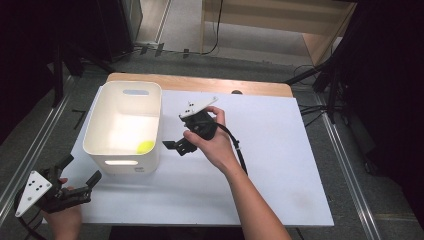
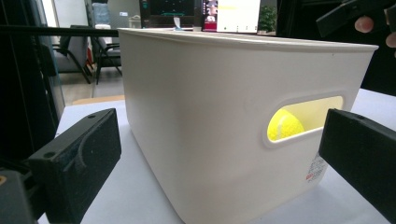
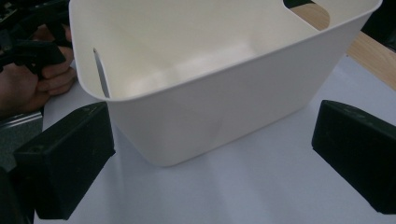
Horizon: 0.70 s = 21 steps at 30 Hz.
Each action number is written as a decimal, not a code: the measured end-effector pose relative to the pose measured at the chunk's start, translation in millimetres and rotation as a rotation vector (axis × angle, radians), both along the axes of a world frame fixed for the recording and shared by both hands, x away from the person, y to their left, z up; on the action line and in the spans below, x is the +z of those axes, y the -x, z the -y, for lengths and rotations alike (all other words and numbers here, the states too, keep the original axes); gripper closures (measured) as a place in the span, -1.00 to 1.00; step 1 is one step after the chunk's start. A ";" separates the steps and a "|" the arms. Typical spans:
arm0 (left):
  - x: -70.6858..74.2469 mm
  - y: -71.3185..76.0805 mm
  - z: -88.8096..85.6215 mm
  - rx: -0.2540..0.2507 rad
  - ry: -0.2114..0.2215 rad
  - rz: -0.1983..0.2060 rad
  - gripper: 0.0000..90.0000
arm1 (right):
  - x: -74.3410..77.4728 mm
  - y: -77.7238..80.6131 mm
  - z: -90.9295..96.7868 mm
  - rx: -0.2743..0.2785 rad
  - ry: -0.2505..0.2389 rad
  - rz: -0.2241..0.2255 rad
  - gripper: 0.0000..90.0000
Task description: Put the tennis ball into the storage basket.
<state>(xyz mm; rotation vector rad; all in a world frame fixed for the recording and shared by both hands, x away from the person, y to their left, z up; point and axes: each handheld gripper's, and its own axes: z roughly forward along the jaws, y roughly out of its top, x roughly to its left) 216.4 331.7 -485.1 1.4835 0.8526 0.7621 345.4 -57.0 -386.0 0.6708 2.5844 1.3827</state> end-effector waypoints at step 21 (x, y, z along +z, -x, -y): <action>0.1 0.4 1.3 0.006 -0.011 -0.001 -1.00 | -32.5 19.9 63.0 -0.145 -0.064 0.006 -1.00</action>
